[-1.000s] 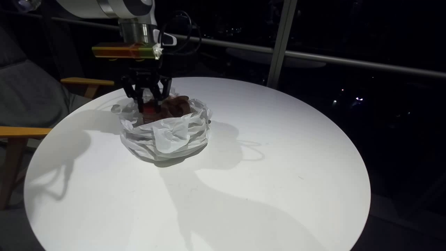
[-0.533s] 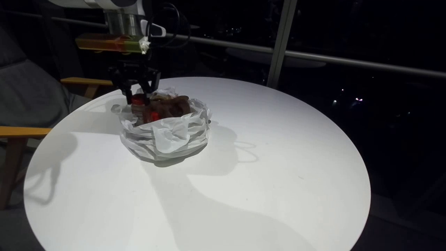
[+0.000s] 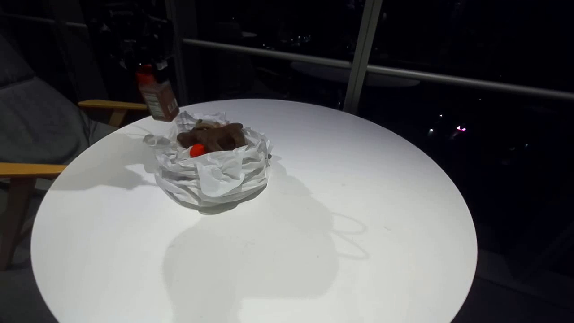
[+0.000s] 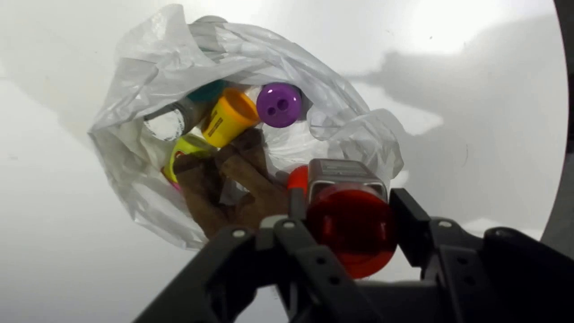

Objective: Pick the object in the plastic bag and put them on the table

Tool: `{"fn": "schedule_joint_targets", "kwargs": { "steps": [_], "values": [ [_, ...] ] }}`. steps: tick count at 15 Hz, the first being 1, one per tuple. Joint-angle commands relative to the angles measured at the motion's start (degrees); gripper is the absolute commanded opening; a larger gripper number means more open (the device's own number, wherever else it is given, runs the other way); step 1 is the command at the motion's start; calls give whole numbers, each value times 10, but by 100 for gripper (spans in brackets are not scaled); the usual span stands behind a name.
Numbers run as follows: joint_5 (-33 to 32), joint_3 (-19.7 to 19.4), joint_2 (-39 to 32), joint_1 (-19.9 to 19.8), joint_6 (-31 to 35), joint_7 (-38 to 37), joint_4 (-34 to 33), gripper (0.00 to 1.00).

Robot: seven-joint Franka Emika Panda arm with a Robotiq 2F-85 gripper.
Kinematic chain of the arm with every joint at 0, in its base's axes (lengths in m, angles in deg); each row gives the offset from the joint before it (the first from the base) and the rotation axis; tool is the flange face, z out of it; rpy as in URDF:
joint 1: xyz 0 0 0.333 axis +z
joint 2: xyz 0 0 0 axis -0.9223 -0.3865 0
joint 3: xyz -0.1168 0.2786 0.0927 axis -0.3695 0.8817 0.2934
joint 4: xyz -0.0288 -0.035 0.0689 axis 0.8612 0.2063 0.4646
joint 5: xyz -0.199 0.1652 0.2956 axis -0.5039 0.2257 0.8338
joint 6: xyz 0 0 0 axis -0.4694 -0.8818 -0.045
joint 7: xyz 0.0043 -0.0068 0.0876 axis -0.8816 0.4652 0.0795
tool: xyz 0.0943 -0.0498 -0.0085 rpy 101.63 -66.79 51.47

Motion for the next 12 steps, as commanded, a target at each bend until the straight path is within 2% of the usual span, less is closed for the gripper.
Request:
{"fn": "schedule_joint_targets", "kwargs": {
  "steps": [1, 6, 9, 12],
  "values": [
    [5, -8, 113, -23, 4, -38, 73, 19],
    [-33, -24, 140, -78, -56, -88, 87, 19],
    [-53, -39, 125, -112, -87, -108, 85, 19],
    [-42, -62, 100, -136, -86, -91, 83, 19]
  ]
}}
